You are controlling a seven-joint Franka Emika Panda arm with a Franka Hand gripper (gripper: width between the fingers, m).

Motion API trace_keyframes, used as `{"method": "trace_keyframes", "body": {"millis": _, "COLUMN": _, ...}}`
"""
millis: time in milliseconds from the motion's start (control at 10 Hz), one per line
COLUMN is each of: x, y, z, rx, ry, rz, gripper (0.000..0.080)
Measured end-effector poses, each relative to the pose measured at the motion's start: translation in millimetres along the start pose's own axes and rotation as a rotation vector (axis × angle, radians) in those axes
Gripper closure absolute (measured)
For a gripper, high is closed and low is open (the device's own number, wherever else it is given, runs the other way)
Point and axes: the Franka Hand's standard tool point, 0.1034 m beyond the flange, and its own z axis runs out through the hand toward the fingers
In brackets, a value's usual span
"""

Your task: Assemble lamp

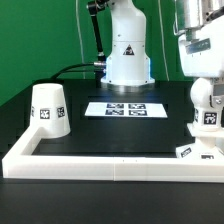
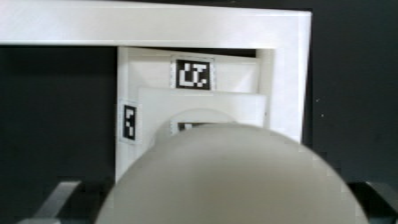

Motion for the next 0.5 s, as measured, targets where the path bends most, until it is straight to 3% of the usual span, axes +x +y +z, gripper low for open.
{"method": "trace_keyframes", "body": {"millis": 200, "x": -1.0, "y": 0.2, "z": 0.1, "rx": 0.000, "ry": -0.004, "rz": 0.039, "gripper": 0.0219}}
{"method": "trace_keyframes", "body": {"millis": 300, "x": -1.0, "y": 0.3, "z": 0.2, "rx": 0.000, "ry": -0.004, "rz": 0.030, "gripper": 0.0142}}
{"method": "trace_keyframes", "body": {"millis": 500, "x": -1.3, "y": 1.0, "z": 0.2, "rx": -0.004, "ry": -0.005, "rz": -0.024, "gripper": 0.0111}}
